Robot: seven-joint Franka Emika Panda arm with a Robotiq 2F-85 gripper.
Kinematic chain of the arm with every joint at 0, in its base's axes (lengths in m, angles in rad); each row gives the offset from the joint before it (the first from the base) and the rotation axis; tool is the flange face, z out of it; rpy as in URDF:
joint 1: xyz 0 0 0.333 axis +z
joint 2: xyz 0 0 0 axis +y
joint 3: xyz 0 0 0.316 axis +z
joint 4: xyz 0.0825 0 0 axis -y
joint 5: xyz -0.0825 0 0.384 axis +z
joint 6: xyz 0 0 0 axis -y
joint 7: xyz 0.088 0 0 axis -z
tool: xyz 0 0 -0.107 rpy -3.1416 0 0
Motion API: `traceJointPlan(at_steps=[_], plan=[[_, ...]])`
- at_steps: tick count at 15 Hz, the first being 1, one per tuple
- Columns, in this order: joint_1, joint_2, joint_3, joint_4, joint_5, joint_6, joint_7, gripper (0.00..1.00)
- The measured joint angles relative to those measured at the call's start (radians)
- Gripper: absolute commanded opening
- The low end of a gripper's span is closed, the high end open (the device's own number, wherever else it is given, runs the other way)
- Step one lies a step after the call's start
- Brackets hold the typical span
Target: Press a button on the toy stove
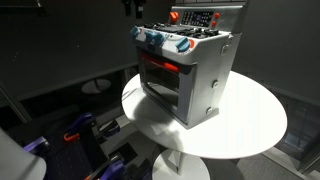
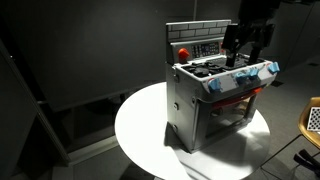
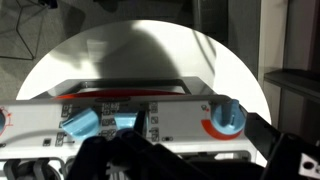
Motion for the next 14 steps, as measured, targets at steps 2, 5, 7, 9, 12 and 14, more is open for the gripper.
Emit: traceJointPlan(at_steps=[2,5,7,9,12,14], plan=[[-0.01,0.002,-0.011,0.035,-0.018,0.01,0.027,1.0],[-0.028,0.02,-0.028,0.083,-0.059,0.059,0.08,1.0],[-0.04,0.042,-0.038,0.107,-0.088,0.103,0.124,1.0],[-0.048,0.069,-0.051,0.128,-0.119,0.15,0.169,1.0],[-0.056,0.114,-0.074,0.158,-0.172,0.204,0.242,1.0],[-0.061,0.145,-0.093,0.182,-0.196,0.216,0.285,1.0]])
